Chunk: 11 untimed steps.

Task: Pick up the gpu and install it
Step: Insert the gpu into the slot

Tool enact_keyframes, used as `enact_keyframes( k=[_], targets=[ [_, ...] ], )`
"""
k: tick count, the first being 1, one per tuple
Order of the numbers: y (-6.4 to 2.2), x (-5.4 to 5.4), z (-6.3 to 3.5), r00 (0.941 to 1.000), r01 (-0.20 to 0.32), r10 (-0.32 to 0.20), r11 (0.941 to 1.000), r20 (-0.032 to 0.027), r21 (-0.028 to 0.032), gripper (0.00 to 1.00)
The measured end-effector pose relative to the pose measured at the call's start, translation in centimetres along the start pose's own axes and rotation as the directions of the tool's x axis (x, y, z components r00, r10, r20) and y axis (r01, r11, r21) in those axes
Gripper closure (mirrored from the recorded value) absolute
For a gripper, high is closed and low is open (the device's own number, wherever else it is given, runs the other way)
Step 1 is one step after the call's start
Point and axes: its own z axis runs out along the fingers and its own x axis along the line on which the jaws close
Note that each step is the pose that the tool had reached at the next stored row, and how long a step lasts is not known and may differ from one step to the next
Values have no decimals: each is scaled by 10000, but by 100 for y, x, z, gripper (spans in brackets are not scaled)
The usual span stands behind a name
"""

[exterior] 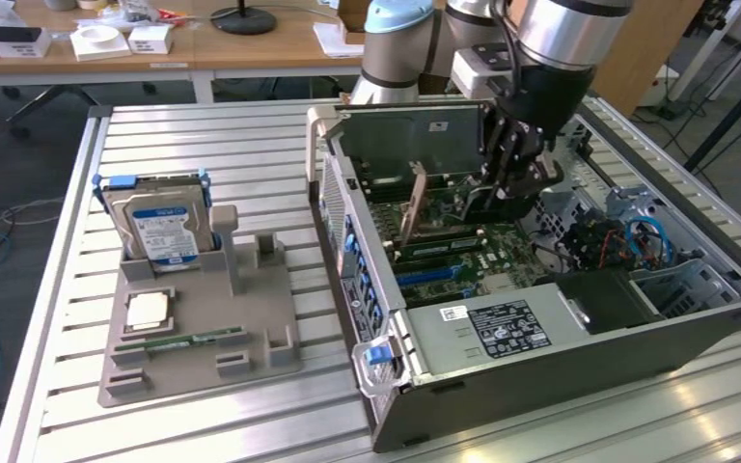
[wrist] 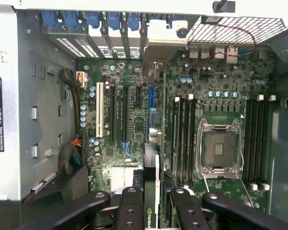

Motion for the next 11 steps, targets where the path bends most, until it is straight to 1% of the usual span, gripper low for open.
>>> enact_keyframes(
  k=[11],
  targets=[
    [12, 5, 200, 10000, 0, 0, 10000, 0, 0, 74]
  ],
)
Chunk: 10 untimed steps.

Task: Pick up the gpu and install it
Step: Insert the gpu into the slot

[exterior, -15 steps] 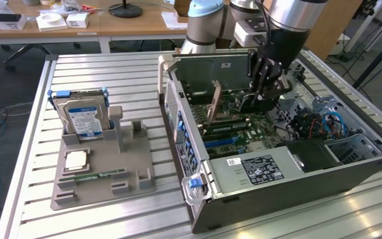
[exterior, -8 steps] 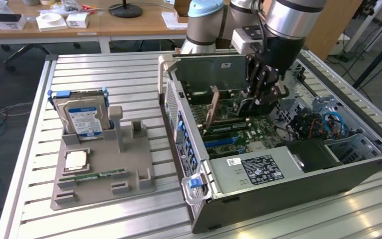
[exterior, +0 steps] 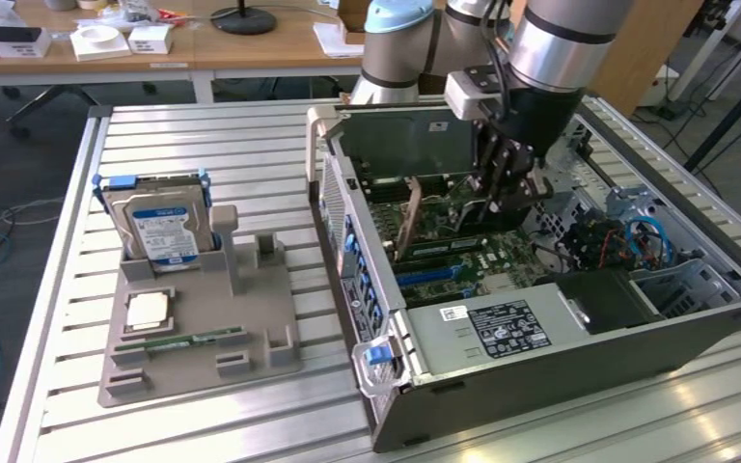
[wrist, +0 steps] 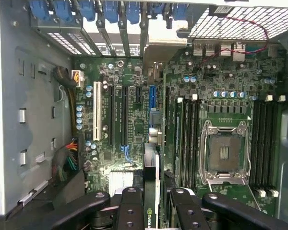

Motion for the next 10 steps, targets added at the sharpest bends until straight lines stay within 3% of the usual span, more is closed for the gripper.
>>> enact_keyframes(
  k=[10],
  targets=[
    [0, 1, 48, 10000, 0, 0, 10000, 3, 1, 74]
  ],
)
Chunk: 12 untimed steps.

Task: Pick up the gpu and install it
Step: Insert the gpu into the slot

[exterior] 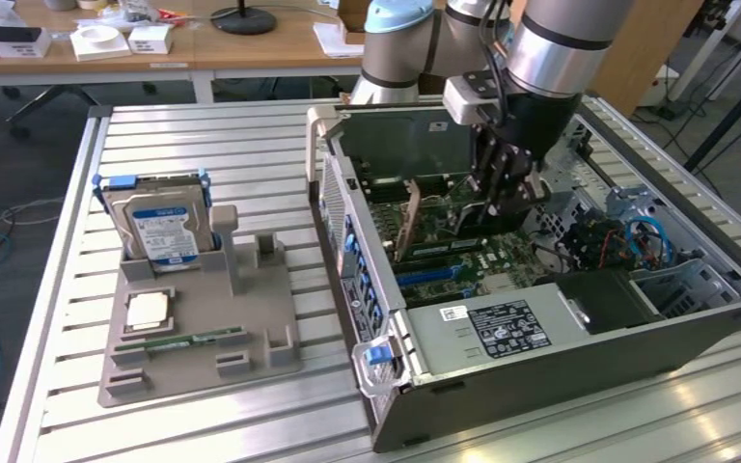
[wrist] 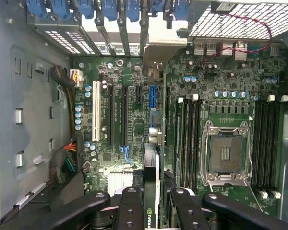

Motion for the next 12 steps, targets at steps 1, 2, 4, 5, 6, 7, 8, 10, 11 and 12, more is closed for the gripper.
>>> enact_keyframes(
  k=[1, 2, 4, 5, 6, 7, 8, 10, 11, 12],
  targets=[
    [0, 1, 17, 10000, 0, 0, 10000, -2, -1, 74],
    [0, 1, 36, 10000, 0, 0, 10000, 0, 0, 74],
    [0, 2, 72, 10000, 0, 0, 10000, -1, -1, 74],
    [0, 2, 91, 10000, 0, 0, 10000, -2, -1, 74],
    [0, 3, 108, 10000, -1, 1, 10000, -2, -1, 74],
    [0, 3, 126, 10000, 0, 0, 10000, -2, -1, 74],
    [0, 4, 143, 10000, 0, 0, 10000, -2, -1, 74],
    [0, 4, 177, 10000, 0, 0, 10000, -1, 0, 74],
    [0, 5, 190, 10000, 0, 0, 10000, -1, -1, 74],
    [0, 5, 193, 10000, -1, 1, 10000, -2, -1, 74]
  ],
)
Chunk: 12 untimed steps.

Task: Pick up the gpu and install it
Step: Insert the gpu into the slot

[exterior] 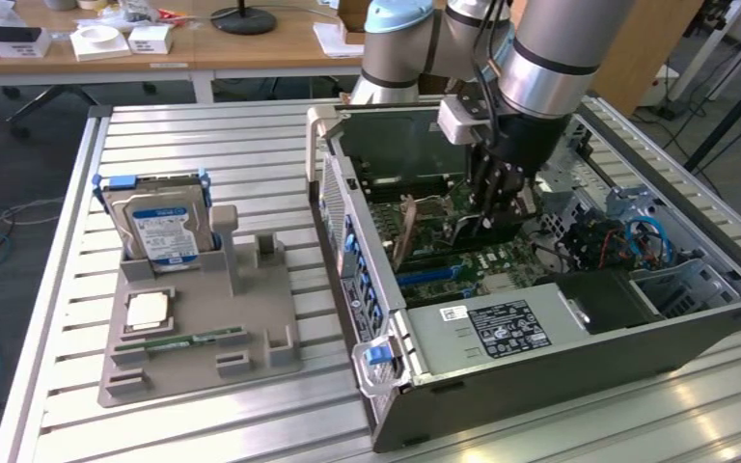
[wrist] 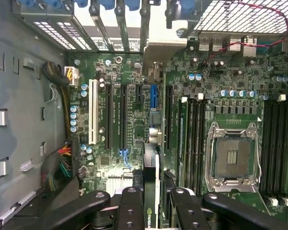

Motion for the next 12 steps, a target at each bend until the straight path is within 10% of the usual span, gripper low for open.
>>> enact_keyframes(
  k=[12],
  targets=[
    [45, -26, 21, 10000, 0, 0, 10000, 0, 0, 74]
  ],
)
